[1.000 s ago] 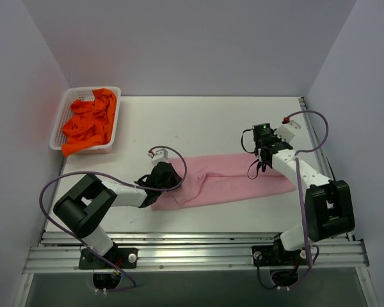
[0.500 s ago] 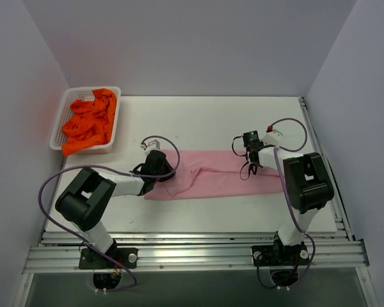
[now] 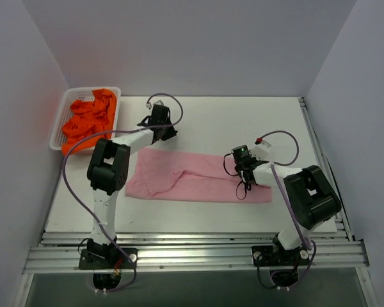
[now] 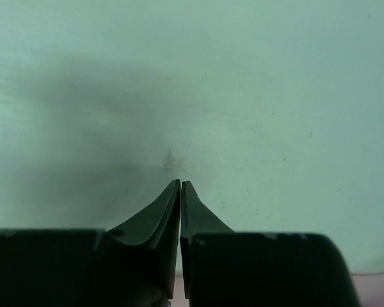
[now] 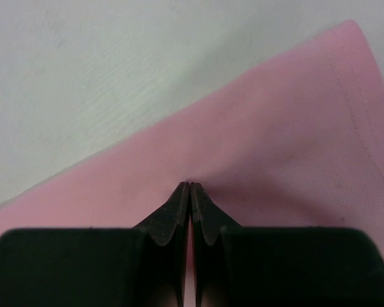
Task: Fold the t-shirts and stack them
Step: Rotate the tshirt 90 degrees
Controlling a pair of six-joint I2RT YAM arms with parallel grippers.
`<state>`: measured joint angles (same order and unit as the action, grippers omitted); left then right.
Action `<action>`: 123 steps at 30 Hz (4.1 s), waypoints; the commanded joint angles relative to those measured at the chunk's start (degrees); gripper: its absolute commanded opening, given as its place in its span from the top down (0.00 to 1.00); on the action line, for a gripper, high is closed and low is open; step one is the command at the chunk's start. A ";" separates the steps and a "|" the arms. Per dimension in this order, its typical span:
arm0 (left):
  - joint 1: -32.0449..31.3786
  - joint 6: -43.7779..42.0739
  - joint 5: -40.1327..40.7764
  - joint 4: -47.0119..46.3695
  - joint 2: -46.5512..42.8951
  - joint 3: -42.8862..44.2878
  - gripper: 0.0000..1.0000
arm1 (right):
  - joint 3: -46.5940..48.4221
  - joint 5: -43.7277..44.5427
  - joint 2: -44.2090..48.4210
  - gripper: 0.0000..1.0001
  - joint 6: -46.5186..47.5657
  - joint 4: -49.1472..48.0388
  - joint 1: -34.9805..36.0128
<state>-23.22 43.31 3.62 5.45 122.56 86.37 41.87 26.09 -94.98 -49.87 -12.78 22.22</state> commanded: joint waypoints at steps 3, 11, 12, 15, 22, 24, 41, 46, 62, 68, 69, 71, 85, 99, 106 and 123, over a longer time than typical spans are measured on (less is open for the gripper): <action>1.69 -3.67 -3.35 13.79 5.33 17.25 0.92 | -4.25 -0.69 3.92 1.00 -4.97 7.15 6.34; 0.20 -6.14 8.32 7.02 -23.56 -4.08 0.92 | -1.53 2.57 0.15 1.00 -4.45 8.47 6.52; -0.15 -5.61 9.55 7.55 -26.47 -8.97 0.93 | -1.35 2.39 -0.20 1.00 -4.36 7.60 6.52; -1.03 -1.48 11.85 7.82 -38.06 -21.00 0.93 | 0.05 1.69 -2.66 1.00 -3.75 6.28 6.70; -4.28 4.85 13.96 5.80 -38.11 -35.73 0.98 | 2.61 1.25 -5.92 1.00 -2.25 6.36 6.87; -4.29 6.17 13.79 5.71 -35.22 -36.27 0.98 | 2.61 1.42 -5.48 1.00 -1.99 6.62 6.87; -0.87 5.48 10.10 4.39 -14.56 -24.50 0.98 | -4.06 -1.55 2.16 1.00 -2.34 6.46 7.31; 0.28 3.72 7.63 6.93 -9.28 -13.90 0.98 | -6.36 -4.11 2.08 1.00 -3.83 4.43 10.47; 1.69 -1.73 1.31 27.31 17.69 34.46 0.98 | 3.56 -7.28 -16.37 1.00 -11.74 -0.67 29.10; 1.87 -4.98 -3.61 28.13 21.58 45.90 0.98 | 5.94 -6.67 -20.07 1.00 -13.67 0.29 31.92; 1.78 -5.69 -3.62 27.16 20.88 45.82 0.98 | 5.86 -5.71 -19.46 1.00 -13.94 0.82 32.10; 1.69 -7.18 -5.63 23.49 18.00 44.42 0.98 | 5.94 -4.47 -18.41 1.00 -14.64 3.19 33.06; 2.04 -11.76 -7.76 5.54 -18.01 14.39 0.85 | 35.08 29.79 -9.08 0.05 -26.95 51.43 52.31; 3.45 -7.45 0.42 2.28 -47.13 -22.10 0.50 | 52.41 15.94 -22.78 0.97 10.03 19.04 35.54; 3.62 -6.13 4.46 2.46 -55.06 -29.40 0.51 | 73.51 3.63 -38.94 1.00 21.30 16.29 29.38; 4.24 -1.48 20.19 8.61 -71.05 -38.19 0.55 | 84.87 -25.47 -53.81 1.00 12.60 8.21 15.76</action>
<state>-19.35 39.77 18.35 13.54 54.85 49.34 125.29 7.33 -147.68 -34.57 -2.55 38.00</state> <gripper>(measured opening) 0.450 0.002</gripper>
